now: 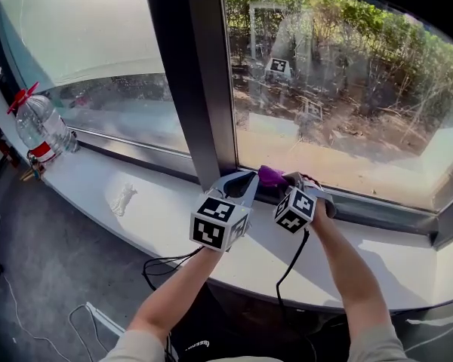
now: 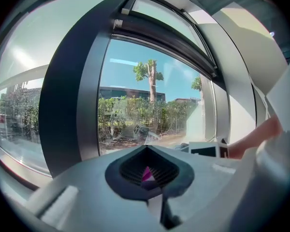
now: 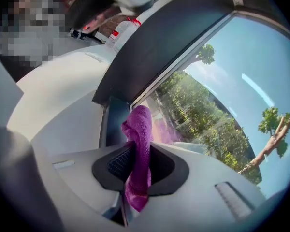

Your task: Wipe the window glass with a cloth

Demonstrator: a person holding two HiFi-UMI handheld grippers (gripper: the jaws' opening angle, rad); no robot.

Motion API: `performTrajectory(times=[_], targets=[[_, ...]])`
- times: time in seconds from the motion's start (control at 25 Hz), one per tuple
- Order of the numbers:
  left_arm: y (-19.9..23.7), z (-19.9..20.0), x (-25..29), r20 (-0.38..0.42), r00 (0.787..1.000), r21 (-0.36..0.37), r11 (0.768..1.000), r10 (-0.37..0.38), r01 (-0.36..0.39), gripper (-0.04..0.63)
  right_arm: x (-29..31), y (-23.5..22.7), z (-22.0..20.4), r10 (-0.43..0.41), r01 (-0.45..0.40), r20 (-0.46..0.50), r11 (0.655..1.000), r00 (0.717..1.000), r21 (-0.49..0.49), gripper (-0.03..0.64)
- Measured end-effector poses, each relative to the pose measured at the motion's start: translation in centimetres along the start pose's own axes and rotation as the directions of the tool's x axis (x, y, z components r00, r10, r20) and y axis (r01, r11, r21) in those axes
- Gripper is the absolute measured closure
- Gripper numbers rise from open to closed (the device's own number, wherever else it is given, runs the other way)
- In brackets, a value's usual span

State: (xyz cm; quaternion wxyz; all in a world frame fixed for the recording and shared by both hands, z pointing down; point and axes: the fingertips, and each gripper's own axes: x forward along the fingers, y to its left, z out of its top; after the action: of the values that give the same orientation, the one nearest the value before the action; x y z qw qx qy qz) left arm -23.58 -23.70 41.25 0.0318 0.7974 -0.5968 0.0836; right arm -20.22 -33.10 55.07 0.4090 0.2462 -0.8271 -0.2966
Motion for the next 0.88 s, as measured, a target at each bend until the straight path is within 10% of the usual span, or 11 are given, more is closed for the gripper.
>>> performTrajectory(times=[0.32,0.88], targets=[[-0.8,5.0,1.2,0.086,0.995,0.018,0.999,-0.04,0.038,0.595,-13.2,-11.0,9.0,-0.258,0.296,0.252,0.947,0.933,-0.125,0.529],[-4.1,15.4,0.6,0.248,0.959,0.095,0.989,-0.135,0.114,0.595,-30.3,-30.2,18.9,-0.659,0.748,0.411,0.658,0.63,-0.092,0.529]])
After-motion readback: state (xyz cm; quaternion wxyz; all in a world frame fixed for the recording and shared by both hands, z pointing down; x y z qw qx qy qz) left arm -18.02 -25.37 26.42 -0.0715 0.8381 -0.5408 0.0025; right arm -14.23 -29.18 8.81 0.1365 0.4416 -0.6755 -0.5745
